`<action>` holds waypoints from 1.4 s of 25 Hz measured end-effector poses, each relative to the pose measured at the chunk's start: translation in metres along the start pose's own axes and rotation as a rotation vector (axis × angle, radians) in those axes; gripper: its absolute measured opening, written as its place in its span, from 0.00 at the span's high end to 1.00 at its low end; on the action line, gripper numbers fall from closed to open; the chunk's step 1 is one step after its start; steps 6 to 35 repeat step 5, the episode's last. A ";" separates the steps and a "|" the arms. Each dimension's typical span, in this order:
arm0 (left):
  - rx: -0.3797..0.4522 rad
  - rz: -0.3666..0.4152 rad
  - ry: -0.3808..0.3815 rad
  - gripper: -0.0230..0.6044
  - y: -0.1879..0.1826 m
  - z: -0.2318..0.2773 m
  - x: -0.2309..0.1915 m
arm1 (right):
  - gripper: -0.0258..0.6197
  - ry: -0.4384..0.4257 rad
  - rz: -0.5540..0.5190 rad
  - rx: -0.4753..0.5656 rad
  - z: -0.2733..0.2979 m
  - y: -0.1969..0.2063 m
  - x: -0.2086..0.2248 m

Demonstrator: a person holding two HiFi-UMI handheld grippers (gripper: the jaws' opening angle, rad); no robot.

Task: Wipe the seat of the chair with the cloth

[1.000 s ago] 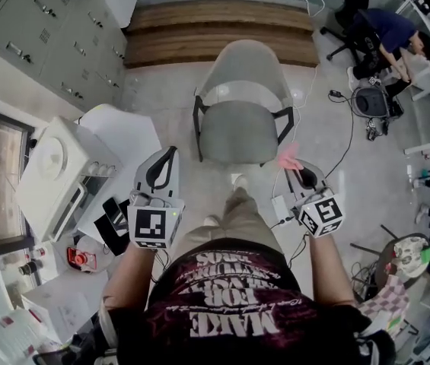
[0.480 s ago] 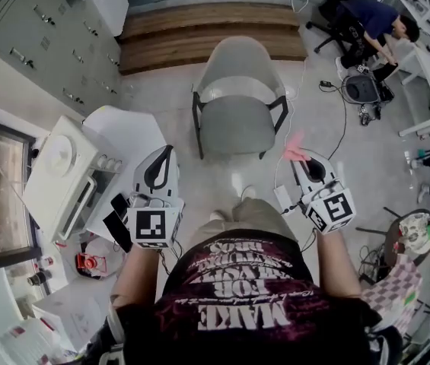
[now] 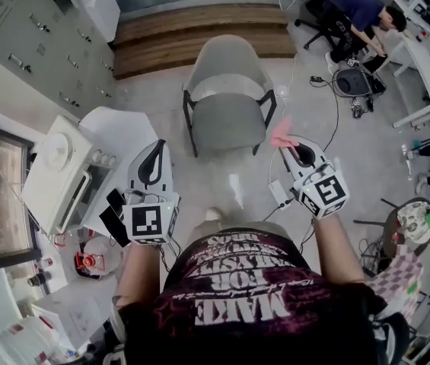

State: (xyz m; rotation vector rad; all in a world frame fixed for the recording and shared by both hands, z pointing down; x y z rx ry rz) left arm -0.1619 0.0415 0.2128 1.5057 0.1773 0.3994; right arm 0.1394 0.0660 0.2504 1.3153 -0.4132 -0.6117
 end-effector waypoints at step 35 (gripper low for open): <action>0.000 0.011 -0.015 0.96 -0.006 -0.018 0.026 | 0.92 -0.012 -0.003 0.015 -0.028 -0.002 -0.002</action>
Point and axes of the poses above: the fingertips, and each gripper's own axes: z forward along the fingers, x to its right, y out of its underside, the point moved 5 cm from there along -z, backward along the fingers, and after that the axes turned 7 degrees about -y, right-handed, at the moved point
